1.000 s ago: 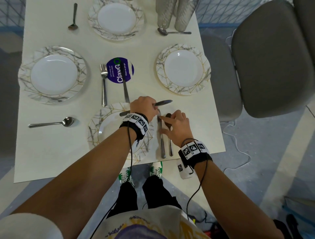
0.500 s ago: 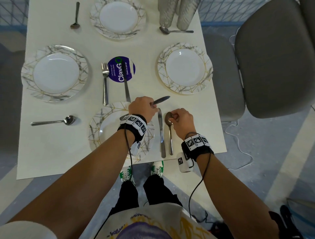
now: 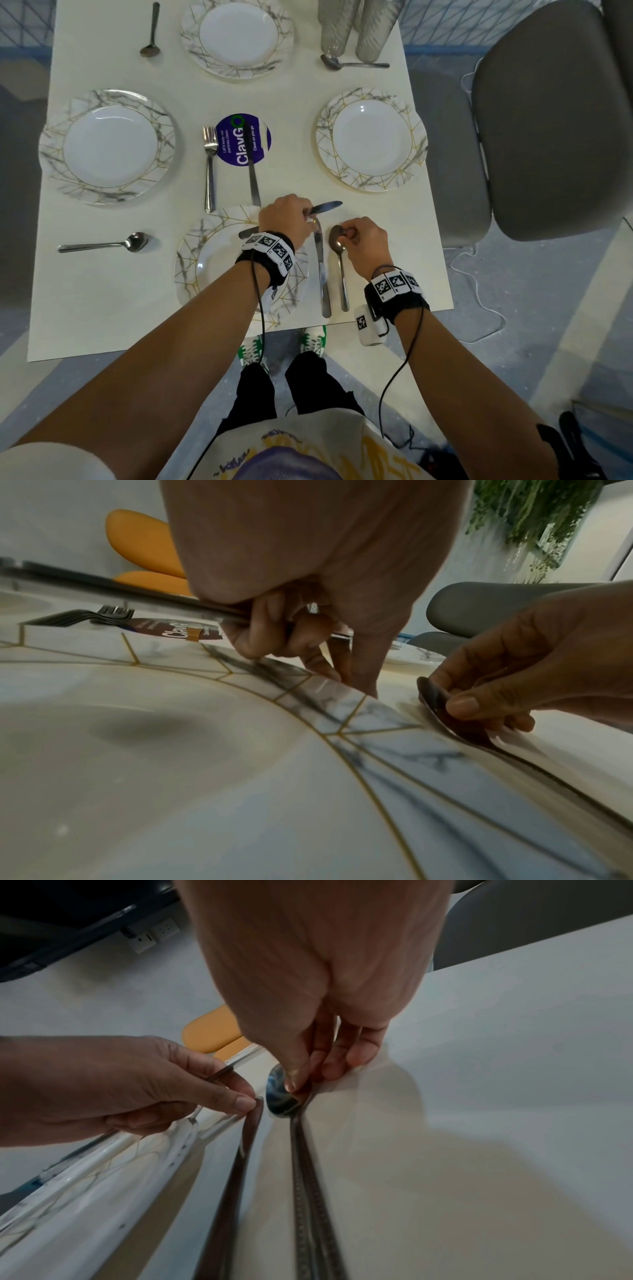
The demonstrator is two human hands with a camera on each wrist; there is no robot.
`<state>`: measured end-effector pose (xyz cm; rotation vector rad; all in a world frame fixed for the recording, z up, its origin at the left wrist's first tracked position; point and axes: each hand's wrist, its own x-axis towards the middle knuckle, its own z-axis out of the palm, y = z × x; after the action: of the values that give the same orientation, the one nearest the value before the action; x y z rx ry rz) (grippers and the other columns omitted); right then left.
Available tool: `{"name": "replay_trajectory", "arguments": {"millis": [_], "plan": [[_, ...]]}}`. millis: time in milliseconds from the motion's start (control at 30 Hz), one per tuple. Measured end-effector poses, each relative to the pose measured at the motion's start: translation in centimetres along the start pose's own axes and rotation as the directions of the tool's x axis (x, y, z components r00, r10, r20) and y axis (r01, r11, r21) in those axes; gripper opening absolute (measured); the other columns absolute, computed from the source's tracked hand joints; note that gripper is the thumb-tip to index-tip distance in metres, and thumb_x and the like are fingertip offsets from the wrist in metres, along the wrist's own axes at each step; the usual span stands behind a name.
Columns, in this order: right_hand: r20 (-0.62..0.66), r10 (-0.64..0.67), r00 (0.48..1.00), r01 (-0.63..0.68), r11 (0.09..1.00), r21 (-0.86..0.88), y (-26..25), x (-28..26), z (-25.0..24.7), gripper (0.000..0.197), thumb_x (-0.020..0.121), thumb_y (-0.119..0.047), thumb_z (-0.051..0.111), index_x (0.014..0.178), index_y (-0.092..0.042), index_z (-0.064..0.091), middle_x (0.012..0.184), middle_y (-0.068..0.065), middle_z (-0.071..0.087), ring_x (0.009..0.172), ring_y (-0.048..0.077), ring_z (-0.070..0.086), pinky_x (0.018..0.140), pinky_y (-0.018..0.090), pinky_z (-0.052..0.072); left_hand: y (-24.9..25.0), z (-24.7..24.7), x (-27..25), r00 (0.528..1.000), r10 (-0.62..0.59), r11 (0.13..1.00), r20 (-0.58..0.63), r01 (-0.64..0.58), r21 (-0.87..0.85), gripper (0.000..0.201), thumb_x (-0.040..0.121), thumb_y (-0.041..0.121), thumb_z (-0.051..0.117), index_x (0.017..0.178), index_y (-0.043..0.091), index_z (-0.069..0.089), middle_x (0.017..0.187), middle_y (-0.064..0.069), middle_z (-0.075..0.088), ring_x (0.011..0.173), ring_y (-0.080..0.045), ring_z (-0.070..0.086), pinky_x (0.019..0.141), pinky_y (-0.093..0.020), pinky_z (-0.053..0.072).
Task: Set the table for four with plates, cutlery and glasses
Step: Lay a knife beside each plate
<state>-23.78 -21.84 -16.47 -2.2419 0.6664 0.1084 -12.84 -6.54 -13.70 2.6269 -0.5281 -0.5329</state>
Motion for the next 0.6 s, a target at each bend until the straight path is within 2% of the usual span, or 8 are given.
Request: {"name": "replay_trajectory", "arguments": {"millis": [133,267,333,400,433,500,533,600], "plan": [[-0.003,0.008,1.0,-0.008,1.0,0.018,-0.1,0.1,-0.1,0.024,0.084,-0.011,0.075,0.106,-0.016,0.069,0.096,0.0,0.065,0.08,0.012,0.057,0.076,0.012,0.045,0.0,-0.4,0.0,1.0,-0.007,1.0,0.014,0.008,-0.029,0.024,0.083,0.039,0.083,0.091,0.019,0.07,0.088,0.003,0.068,0.082,-0.023,0.066,0.075,-0.038,0.056],[-0.088,-0.006,0.996,0.006,1.0,0.005,-0.7,-0.1,-0.6,0.032,0.087,-0.022,0.072,0.118,-0.018,0.064,0.106,-0.001,0.056,0.089,0.012,0.055,0.082,0.016,0.038,0.1,-1.3,-0.1,0.999,-0.034,0.997,-0.026,0.032,-0.069,0.028,0.087,0.046,0.076,0.089,0.02,0.067,0.087,0.004,0.066,0.08,-0.02,0.063,0.074,-0.035,0.053],[-0.161,-0.03,0.987,0.033,0.999,0.016,-1.6,-0.1,-1.0,0.032,0.089,-0.023,0.068,0.121,-0.022,0.061,0.106,-0.003,0.054,0.092,0.016,0.055,0.085,0.022,0.041,0.4,-2.2,-0.3,0.998,-0.047,0.992,-0.049,0.041,-0.116,0.029,0.092,0.048,0.068,0.081,0.021,0.063,0.082,0.004,0.063,0.078,-0.02,0.061,0.07,-0.033,0.051],[-0.222,-0.034,0.974,0.053,0.995,0.083,-3.3,0.1,-1.8,0.028,0.091,-0.025,0.063,0.119,-0.026,0.06,0.101,-0.006,0.057,0.091,0.018,0.058,0.088,0.031,0.048,0.8,-3.3,-0.3,0.998,-0.06,0.974,-0.021,0.054,-0.221,0.03,0.096,0.044,0.06,0.077,0.021,0.06,0.08,0.004,0.059,0.081,-0.022,0.062,0.072,-0.034,0.052],[-0.239,-0.024,0.971,0.057,0.99,0.133,-4.4,0.4,-2.3,0.025,0.093,-0.025,0.062,0.117,-0.026,0.061,0.098,-0.007,0.06,0.087,0.017,0.06,0.088,0.033,0.05,1.0,-3.9,-0.2,0.998,-0.068,0.95,-0.005,0.063,-0.305,0.027,0.098,0.04,0.057,0.08,0.02,0.064,0.083,0.004,0.061,0.084,-0.024,0.063,0.077,-0.036,0.054],[-0.236,-0.005,0.972,0.06,0.972,0.229,-7.0,1.0,-3.4,0.021,0.095,-0.025,0.061,0.116,-0.022,0.064,0.095,-0.006,0.064,0.076,0.009,0.061,0.081,0.028,0.051,1.3,-5.6,0.0,0.997,-0.074,0.877,0.016,0.073,-0.476,0.027,0.102,0.031,0.053,0.097,0.018,0.076,0.093,0.001,0.069,0.09,-0.025,0.066,0.085,-0.039,0.058],[-0.226,-0.011,0.974,0.071,0.964,0.257,-8.2,1.2,-3.9,0.022,0.096,-0.025,0.062,0.116,-0.019,0.065,0.095,-0.005,0.066,0.073,0.004,0.06,0.078,0.024,0.05,1.5,-6.4,0.1,0.998,-0.064,0.846,0.019,0.064,-0.529,0.028,0.104,0.027,0.051,0.104,0.017,0.078,0.094,0.0,0.071,0.087,-0.023,0.068,0.081,-0.036,0.059],[-0.206,-0.044,0.978,0.103,0.953,0.284,-10.6,1.9,-4.5,0.024,0.096,-0.029,0.063,0.117,-0.017,0.067,0.097,-0.003,0.069,0.078,0.005,0.063,0.079,0.024,0.053,1.8,-8.1,0.0,0.999,-0.037,0.795,0.017,0.04,-0.606,0.027,0.106,0.025,0.052,0.106,0.017,0.078,0.086,0.0,0.07,0.069,-0.017,0.066,0.06,-0.024,0.054]]}}
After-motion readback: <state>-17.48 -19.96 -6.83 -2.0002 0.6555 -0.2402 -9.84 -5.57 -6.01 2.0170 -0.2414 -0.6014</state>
